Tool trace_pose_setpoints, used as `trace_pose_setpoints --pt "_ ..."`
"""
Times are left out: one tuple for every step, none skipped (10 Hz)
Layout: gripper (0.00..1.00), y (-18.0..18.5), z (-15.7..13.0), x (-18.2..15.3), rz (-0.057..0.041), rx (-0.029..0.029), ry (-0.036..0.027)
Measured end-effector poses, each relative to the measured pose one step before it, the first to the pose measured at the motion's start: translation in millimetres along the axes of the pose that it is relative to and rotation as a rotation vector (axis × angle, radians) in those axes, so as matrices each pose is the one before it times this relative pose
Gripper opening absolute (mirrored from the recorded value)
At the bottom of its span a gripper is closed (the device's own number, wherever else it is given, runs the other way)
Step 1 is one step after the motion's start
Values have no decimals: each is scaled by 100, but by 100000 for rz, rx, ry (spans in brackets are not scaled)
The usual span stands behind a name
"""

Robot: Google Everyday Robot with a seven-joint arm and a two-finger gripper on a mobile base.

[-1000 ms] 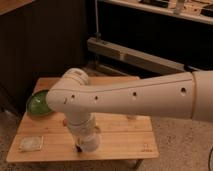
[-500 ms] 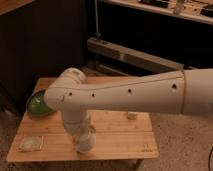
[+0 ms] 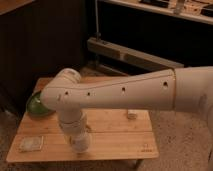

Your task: Place the ceramic cup over the eraser

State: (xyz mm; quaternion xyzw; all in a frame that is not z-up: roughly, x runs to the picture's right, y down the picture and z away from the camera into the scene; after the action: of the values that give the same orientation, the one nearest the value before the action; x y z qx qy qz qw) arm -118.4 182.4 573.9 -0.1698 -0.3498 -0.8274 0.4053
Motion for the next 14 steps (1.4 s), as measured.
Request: trace_pose_setpoints --pt "1 -48 -15 237 -352 -2 317" --pt "1 -184 44 315 -732 -95 269" --pt "1 -33 16 101 -130 19 80" --pt "1 48 94 217 -82 -12 90" --pt "1 14 82 191 -62 100 37" --pt "1 29 100 207 -58 102 86" --pt "1 25 84 172 8 132 97" --pt "3 4 68 197 -144 24 89" --pt "11 -93 62 252 -733 38 98" --pt "19 -11 204 -25 -112 -135 -6" --pt "32 277 767 -379 649 -262 -300" --pt "41 105 317 -47 561 108 166" --pt "47 -98 34 94 -101 235 141" --pt "57 -186 1 189 -369 175 277"
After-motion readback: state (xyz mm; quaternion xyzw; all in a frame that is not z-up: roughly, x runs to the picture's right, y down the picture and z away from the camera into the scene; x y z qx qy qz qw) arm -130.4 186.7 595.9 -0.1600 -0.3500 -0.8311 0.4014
